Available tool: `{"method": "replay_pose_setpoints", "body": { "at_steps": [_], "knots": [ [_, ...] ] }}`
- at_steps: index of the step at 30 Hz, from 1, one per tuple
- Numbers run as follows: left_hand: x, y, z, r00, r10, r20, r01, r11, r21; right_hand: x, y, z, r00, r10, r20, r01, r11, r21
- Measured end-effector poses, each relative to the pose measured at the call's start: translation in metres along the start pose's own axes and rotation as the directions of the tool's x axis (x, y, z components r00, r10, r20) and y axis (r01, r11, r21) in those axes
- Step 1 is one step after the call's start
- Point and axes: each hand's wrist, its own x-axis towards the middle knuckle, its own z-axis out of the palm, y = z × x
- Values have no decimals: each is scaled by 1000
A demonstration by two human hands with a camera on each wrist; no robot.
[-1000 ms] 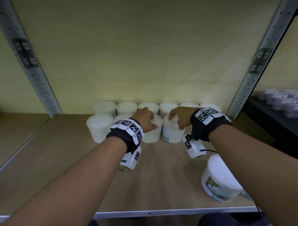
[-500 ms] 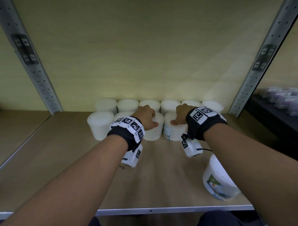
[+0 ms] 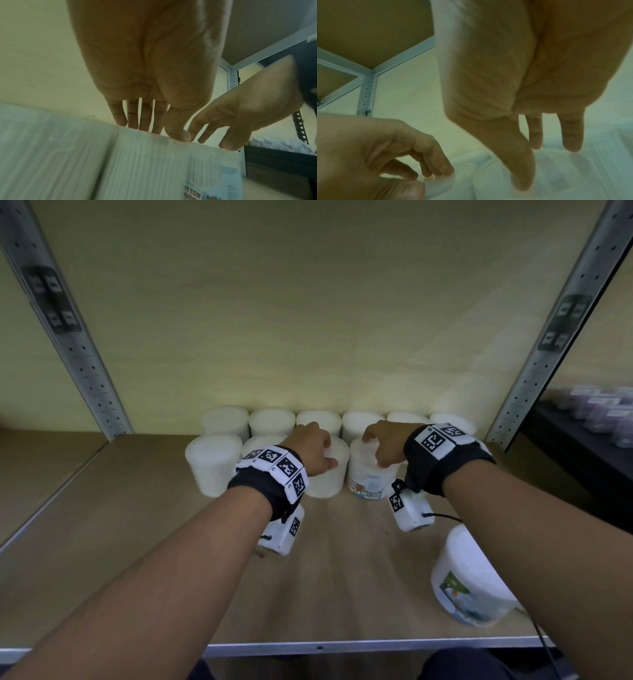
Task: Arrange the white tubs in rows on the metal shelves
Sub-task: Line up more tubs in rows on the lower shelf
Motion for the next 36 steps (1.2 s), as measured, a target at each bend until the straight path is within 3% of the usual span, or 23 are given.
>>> {"method": "replay_pose_setpoints", "body": {
  "at_steps": [5, 9, 13, 27, 36],
  "knots": [
    [0, 0, 0, 1000, -2, 7, 2, 1000, 1, 2, -2, -3, 981, 106, -161, -107, 994, 4],
    [-1, 1, 0, 1000, -4, 11, 4, 1000, 10, 5, -2, 7, 989, 109, -102, -111, 994, -12],
    [-1, 1, 0, 1000, -5, 7, 5, 1000, 9, 6, -2, 11, 984, 123, -126, -127, 991, -32],
    [-1, 0, -1, 1000, -1, 12, 1, 1000, 1, -3, 4, -3, 997, -75, -25, 75, 997, 1],
    [-1, 0, 0, 1000, 4, 14, -4, 1000, 1, 0, 14, 0, 992, -119, -38, 120, 992, 27]
  ]
}}
